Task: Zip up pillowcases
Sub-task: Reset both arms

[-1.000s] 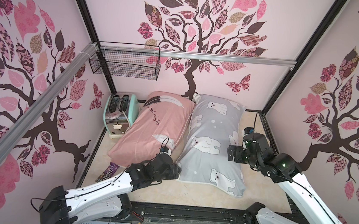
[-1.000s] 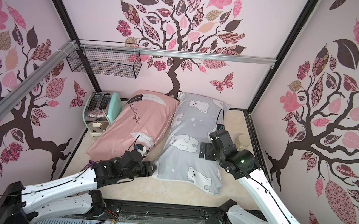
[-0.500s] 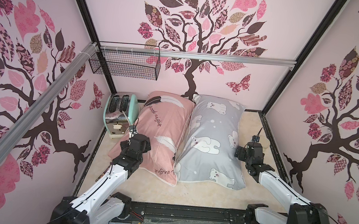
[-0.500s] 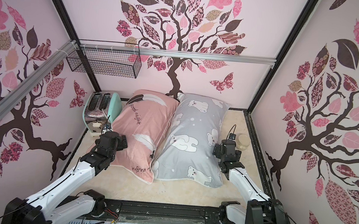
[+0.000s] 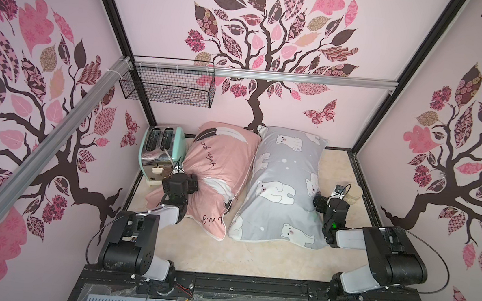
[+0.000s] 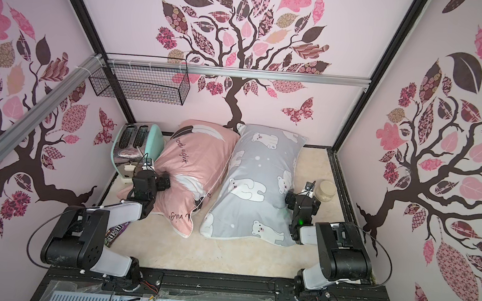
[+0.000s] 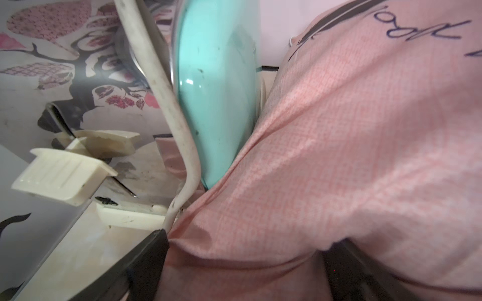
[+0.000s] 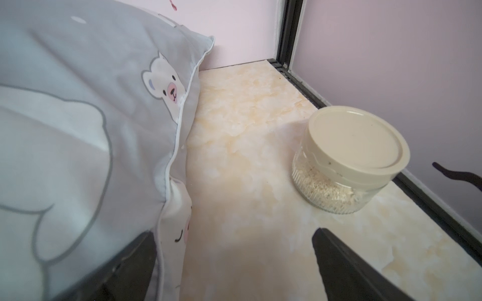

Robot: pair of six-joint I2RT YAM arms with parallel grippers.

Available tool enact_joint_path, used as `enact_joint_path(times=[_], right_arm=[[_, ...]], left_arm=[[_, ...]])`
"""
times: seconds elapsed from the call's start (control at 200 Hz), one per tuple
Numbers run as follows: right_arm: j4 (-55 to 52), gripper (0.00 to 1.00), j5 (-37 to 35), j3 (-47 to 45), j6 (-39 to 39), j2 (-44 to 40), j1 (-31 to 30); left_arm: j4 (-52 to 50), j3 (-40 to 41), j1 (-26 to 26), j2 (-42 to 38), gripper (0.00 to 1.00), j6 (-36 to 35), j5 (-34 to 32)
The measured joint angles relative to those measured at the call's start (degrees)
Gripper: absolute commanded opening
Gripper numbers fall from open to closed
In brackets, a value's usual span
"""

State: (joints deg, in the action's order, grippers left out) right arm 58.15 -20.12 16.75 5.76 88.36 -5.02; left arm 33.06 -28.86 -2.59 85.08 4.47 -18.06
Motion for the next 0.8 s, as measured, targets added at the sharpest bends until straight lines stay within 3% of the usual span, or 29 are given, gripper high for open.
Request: enact_joint_path(times=[0.08, 0.33, 0.8], right_arm=[[5.42, 0.99, 0.26, -1.7, -0.42, 1.66, 0.09], [7.3, 0.99, 0.7, -1.7, -0.74, 1.27, 0.22], [7.37, 0.99, 0.87, -1.7, -1.27, 1.27, 0.22]], left_arm=[[3.76, 1.51, 1.25, 0.5, 0.98, 0.02, 2.58], [15.74, 5.75, 3.04, 2.62, 0.98, 0.2, 6.84], [17.51, 6.16, 2.93, 2.73, 0.98, 0.17, 6.78]])
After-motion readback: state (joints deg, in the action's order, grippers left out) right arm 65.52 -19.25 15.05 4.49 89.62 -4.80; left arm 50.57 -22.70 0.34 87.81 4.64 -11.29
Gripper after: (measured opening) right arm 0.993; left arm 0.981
